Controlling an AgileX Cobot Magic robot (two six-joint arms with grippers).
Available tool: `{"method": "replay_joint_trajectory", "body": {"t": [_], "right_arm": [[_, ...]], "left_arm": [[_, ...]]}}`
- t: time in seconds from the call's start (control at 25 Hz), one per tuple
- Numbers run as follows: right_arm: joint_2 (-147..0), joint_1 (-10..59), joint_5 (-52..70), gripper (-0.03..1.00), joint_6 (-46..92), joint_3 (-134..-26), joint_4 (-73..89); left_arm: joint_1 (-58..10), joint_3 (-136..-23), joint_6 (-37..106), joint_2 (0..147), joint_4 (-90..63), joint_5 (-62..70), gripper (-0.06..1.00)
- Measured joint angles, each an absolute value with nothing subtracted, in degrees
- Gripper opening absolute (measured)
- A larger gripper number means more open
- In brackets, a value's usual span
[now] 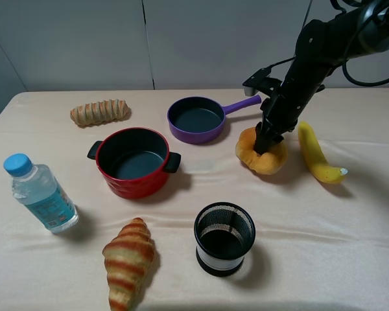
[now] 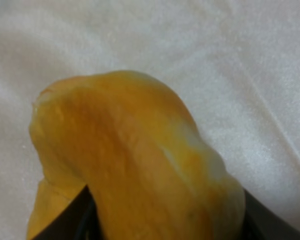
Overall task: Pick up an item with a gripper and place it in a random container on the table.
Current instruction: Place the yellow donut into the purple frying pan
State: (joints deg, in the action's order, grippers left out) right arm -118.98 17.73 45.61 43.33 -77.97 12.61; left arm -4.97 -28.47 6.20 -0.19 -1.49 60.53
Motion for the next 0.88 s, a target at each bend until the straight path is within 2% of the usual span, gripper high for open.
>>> {"method": "replay_joint_trajectory", "body": {"t": [0.56,0.88], "right_arm": [[-118.9,17.7,53.9,0.34,40.3,-84.2,12.4],[-118.8,19.7,56.9,0.34,32.9,-84.2,12.4]], "left_arm": [[-5.0,-28.5,6.2,-0.2,-1.5,60.5,0.99],[-5.0,-28.5,6.2,-0.2,-1.5,60.5,0.99]]}}
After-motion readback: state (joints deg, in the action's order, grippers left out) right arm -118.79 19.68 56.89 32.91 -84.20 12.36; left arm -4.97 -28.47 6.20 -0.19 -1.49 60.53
